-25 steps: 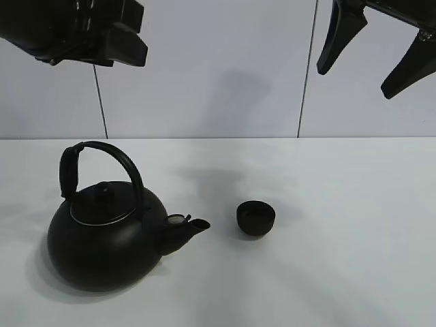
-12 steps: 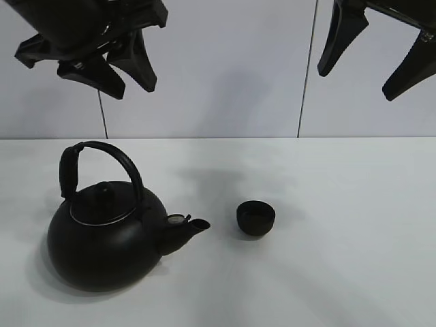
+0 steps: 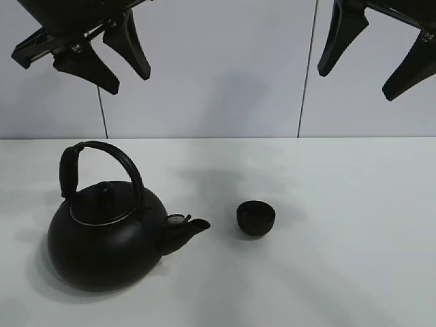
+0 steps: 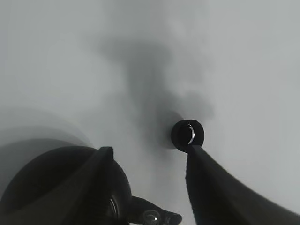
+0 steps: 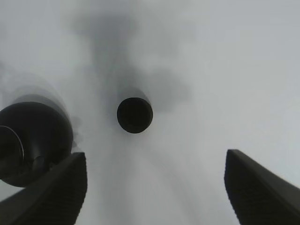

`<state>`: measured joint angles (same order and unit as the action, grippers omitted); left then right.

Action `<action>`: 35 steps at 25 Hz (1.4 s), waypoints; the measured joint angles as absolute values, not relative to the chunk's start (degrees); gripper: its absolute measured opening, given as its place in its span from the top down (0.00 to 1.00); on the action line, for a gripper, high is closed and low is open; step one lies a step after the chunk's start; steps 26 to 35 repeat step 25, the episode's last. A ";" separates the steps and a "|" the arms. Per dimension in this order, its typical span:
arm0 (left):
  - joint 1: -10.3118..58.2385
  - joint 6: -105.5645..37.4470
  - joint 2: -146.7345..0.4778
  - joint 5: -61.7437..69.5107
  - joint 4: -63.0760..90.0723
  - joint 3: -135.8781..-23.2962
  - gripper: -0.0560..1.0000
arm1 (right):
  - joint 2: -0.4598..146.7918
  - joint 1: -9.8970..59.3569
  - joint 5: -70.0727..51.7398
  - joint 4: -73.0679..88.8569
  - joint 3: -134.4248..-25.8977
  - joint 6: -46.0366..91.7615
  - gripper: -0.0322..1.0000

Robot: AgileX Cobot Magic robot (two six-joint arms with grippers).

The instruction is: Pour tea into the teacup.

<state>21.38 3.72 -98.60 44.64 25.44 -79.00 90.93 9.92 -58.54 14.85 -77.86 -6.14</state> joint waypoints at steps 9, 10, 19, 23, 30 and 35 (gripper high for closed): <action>20.93 2.60 -98.60 46.53 28.28 -79.00 0.60 | 90.93 9.92 -58.54 14.85 -77.86 -6.14 0.43; 20.93 2.60 -98.60 46.53 28.28 -79.00 0.60 | 90.93 9.92 -58.54 14.85 -77.86 -6.14 0.43; 20.93 2.60 -98.60 46.53 28.32 -79.00 0.60 | 90.93 9.92 -58.11 14.85 -77.86 -6.14 0.43; 20.93 2.60 -98.60 46.55 28.32 -79.00 0.60 | 90.93 9.92 -55.75 14.85 -77.86 -6.14 0.43; 20.93 2.60 -98.60 46.66 28.32 -79.00 0.60 | 90.93 9.92 -54.10 14.85 -77.86 -6.14 0.43; 20.93 2.60 -98.60 46.66 28.32 -79.00 0.60 | 90.93 9.92 -54.10 14.85 -77.86 -6.14 0.43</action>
